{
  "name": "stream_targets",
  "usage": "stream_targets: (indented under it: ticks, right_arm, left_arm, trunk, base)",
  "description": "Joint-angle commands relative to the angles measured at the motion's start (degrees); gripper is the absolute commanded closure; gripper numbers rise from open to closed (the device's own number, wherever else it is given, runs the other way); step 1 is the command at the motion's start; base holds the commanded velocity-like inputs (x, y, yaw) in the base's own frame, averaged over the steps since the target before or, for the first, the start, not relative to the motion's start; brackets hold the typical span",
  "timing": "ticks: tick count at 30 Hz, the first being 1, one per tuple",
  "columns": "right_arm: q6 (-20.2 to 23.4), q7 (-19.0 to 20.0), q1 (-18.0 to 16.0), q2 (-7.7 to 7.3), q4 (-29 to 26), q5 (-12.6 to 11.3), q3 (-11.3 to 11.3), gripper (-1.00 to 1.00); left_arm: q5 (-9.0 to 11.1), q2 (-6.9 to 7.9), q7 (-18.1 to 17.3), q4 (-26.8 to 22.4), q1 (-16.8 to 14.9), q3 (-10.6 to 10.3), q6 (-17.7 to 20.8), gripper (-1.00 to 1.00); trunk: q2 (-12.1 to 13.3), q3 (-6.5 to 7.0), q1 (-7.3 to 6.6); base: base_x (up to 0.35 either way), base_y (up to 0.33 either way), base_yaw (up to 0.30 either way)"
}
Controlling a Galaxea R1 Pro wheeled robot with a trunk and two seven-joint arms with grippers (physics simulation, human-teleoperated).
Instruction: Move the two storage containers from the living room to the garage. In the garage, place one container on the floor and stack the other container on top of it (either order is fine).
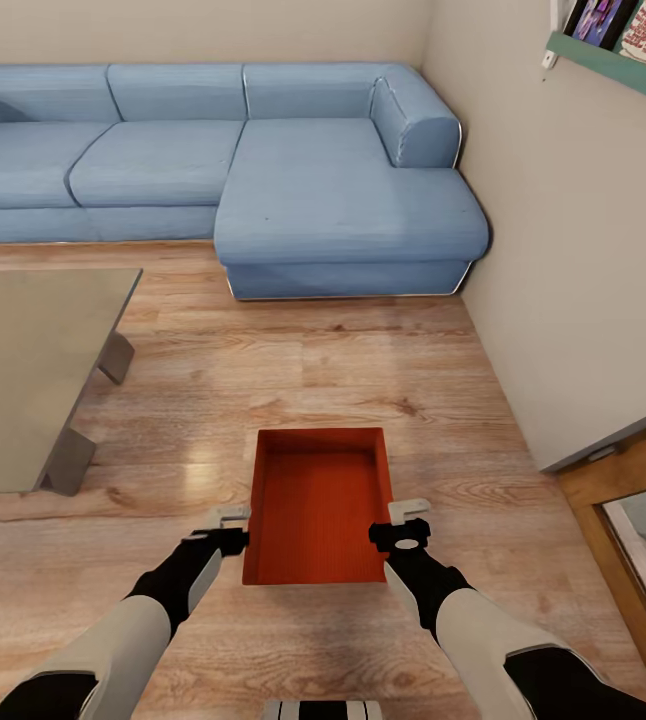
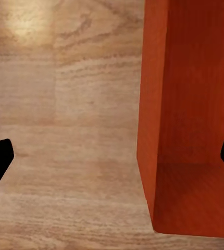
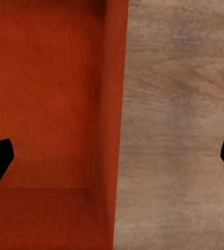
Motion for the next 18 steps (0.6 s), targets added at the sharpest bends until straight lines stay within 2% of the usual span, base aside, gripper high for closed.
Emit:
stream_targets:
  ticks: [1,6,13,18]
  right_arm:
    - [0.27,-0.31,-0.02,0.00,0.01,0.51,0.22,-1.00]
    - [0.41,-0.35,-0.02,0.00,0.08,0.51,0.17,-1.00]
    - [0.40,-0.40,-0.02,0.00,0.18,0.40,-0.06,-1.00]
    - [0.55,-0.28,-0.02,0.00,0.66,0.28,-0.21,-1.00]
  left_arm:
    - [0.01,-0.12,0.13,-0.07,0.00,0.10,-0.75,-1.00]
    - [-0.04,-0.57,0.13,0.04,0.00,-0.13,-2.37,-1.00]
    - [-0.59,-2.93,0.58,0.73,0.00,-0.28,-2.40,-1.00]
    - [-0.29,-3.36,0.67,0.97,0.00,-0.36,-2.20,-1.00]
  trunk:
    - [-0.01,-0.03,0.00]
    - [-0.01,-0.03,0.00]
    - [-0.01,-0.03,0.00]
    - [-0.01,-0.03,0.00]
  base:
    - [0.000,0.000,0.000]
    - [0.000,0.000,0.000]
    - [0.000,0.000,0.000]
    - [0.000,0.000,0.000]
